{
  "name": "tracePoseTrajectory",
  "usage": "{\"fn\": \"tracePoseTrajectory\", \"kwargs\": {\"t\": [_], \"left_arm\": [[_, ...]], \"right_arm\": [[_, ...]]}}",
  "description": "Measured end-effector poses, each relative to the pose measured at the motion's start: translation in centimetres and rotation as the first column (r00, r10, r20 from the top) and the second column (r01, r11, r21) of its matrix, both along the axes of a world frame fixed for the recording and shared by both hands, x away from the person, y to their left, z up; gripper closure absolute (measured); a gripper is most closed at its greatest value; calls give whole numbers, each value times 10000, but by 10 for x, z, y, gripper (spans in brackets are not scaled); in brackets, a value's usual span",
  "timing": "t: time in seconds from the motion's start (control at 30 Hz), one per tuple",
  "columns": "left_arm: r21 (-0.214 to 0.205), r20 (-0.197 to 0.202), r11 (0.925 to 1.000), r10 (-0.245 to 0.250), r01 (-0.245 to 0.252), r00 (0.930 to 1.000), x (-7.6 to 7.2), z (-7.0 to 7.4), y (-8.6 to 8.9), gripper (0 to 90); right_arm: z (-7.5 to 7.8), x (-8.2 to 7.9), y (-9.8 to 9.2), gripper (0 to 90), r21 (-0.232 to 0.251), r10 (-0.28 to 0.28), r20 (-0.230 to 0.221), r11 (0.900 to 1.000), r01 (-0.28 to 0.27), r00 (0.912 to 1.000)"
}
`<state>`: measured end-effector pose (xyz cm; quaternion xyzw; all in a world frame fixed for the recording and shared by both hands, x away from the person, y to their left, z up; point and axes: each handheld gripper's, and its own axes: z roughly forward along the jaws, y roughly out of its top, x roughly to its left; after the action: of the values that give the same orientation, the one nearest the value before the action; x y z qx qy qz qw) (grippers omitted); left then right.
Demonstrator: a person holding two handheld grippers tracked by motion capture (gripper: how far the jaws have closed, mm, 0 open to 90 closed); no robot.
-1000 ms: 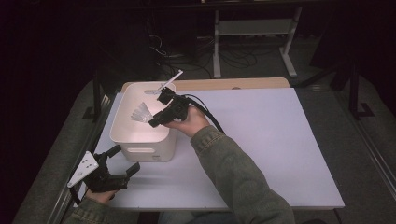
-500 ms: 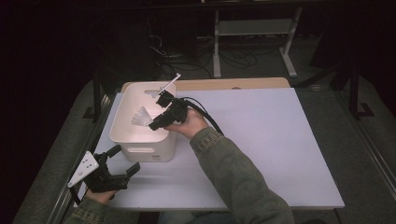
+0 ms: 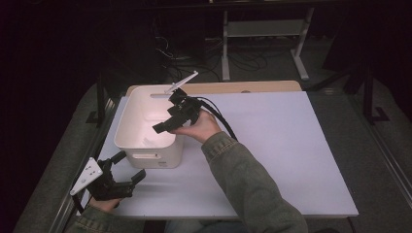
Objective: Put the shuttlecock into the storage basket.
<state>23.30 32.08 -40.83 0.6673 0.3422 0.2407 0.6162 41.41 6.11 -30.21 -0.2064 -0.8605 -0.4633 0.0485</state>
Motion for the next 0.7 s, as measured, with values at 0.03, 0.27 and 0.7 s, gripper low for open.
{"fn": "tracePoseTrajectory", "kwargs": {"t": [0.03,0.27,0.7], "left_arm": [[0,0,10000,0,0,10000,0,0,0,0],[111,1,9999,0,0,10000,0,0,1,0],[67,16,10000,-34,34,10000,0,0,0,0]], "right_arm": [[0,0,0,29,0,0,0,10000,0,10000],[6,-5,-11,0,202,-288,274,9994,282,9992],[11,-7,-32,0,406,-327,347,9987,313,9989]]}}
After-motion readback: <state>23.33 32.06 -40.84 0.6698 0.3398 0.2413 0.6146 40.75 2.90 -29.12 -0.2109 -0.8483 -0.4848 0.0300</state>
